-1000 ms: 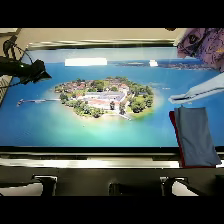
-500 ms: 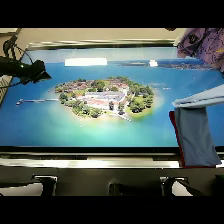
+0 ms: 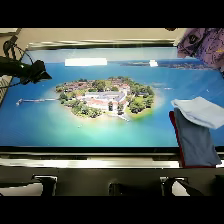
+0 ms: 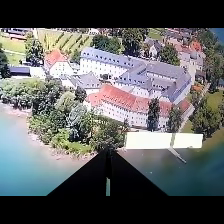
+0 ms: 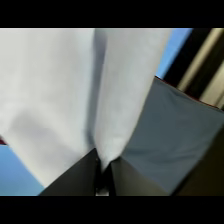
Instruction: Fold the clothes and pants, and hang the long-sleeved shirts on hangers.
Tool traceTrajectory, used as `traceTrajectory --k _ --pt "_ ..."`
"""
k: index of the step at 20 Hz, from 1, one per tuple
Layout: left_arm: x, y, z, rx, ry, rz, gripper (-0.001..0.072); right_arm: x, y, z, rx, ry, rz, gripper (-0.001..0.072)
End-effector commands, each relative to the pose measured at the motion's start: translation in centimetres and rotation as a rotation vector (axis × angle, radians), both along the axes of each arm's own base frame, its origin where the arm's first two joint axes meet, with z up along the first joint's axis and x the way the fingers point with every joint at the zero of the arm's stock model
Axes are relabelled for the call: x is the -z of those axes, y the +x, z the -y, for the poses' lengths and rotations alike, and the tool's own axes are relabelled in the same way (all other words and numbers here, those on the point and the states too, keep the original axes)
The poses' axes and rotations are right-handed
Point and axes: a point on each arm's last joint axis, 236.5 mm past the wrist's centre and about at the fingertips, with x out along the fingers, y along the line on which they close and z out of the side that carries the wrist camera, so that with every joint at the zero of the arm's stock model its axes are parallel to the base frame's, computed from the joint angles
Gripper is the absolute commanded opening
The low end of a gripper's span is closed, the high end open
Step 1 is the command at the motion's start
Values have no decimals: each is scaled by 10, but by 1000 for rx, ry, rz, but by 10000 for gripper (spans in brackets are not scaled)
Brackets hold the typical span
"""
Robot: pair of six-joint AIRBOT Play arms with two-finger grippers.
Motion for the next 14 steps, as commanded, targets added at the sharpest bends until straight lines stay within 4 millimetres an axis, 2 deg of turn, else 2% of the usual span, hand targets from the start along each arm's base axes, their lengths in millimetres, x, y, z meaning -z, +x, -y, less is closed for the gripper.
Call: traceTrajectory --k 1,4,8,14 --pt "1 -4 1 9 -1 -15 20 51 -53 -1 27 -24 -166 28" --pt "3 -8 2 18 1 -35 20 85 -72 -8 33 -3 -229 29" --pt "6 -13 3 28 2 -55 20 114 -101 -12 50 8 -342 29" --pt "6 -13 3 27 2 -55 20 129 -129 -25 66 55 -453 31"
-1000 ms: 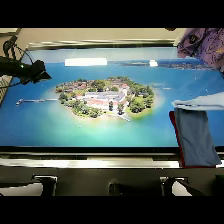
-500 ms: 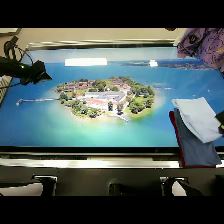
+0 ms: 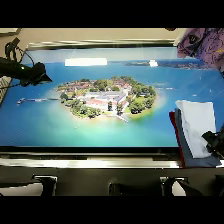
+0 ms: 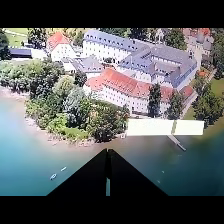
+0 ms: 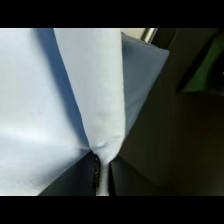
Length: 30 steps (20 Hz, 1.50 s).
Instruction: Fold the clothes and pants, and hang the long-sleeved shirts on hangers.
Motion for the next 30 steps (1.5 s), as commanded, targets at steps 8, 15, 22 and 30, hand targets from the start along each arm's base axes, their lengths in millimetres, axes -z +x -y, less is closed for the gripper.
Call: traceTrajectory --k 8,15,22,30 --pt "0 -1 0 2 1 -3 20 3 -32 -10 36 29 -130 31" --pt "0 -1 0 2 1 -3 20 -11 -39 10 15 -56 -170 541" --pt "0 18 -10 -16 50 76 19 -82 194 -54 -537 99 719 140" --pt "17 25 -3 113 275 270 18 -98 243 -277 -1297 194 836 33"
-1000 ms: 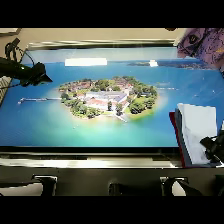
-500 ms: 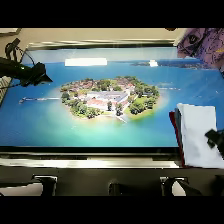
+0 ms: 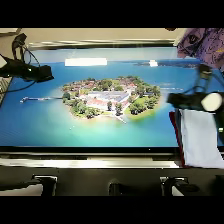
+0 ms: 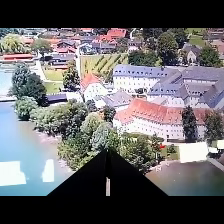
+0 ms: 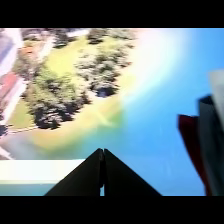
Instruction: Fold the clothes and pants, and hang the long-sleeved shirts on hangers.
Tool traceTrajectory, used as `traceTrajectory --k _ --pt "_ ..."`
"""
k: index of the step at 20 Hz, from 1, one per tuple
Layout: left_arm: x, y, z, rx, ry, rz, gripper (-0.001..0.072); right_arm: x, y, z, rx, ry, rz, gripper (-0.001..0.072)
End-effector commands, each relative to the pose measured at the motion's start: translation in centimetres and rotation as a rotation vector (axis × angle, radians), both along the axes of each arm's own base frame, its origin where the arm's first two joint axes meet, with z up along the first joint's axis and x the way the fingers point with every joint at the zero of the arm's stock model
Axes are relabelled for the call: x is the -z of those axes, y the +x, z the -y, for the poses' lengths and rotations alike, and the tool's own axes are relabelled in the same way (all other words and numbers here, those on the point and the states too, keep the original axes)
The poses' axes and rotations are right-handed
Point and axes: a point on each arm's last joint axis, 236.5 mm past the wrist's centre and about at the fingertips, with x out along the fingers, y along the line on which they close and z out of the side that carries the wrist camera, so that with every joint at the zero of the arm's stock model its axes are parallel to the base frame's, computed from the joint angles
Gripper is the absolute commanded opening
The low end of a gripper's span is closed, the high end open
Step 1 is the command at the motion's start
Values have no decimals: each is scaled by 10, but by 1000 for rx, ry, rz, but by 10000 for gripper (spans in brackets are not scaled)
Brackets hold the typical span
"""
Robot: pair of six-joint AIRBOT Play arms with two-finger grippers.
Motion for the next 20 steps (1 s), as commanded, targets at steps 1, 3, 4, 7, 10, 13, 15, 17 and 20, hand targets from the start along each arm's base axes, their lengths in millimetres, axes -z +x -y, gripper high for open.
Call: traceTrajectory --k 1,3,4,7,10,13,15,17,20 --pt "9 -6 -1 10 64 80 18 -7 5 -100 -269 -4 100 33" --pt "13 -20 -3 24 91 95 17 -5 0 -127 -336 -4 109 33" --pt "12 -26 -6 23 109 101 18 -6 -1 -135 -353 -1 118 33" --pt "11 -38 -15 22 149 85 20 -8 0 -136 -351 3 127 34" --pt "32 -65 -13 60 156 -56 23 -8 0 -136 -352 2 126 33" --pt "33 -65 -12 61 156 -58 22 -8 0 -136 -352 2 126 33" --pt "33 -65 -12 62 156 -58 22 -8 0 -136 -352 2 126 33" --pt "33 -65 -12 61 156 -58 22 -8 0 -136 -352 2 126 33" --pt "33 -65 -12 61 156 -58 22 -8 0 -136 -352 2 126 33"
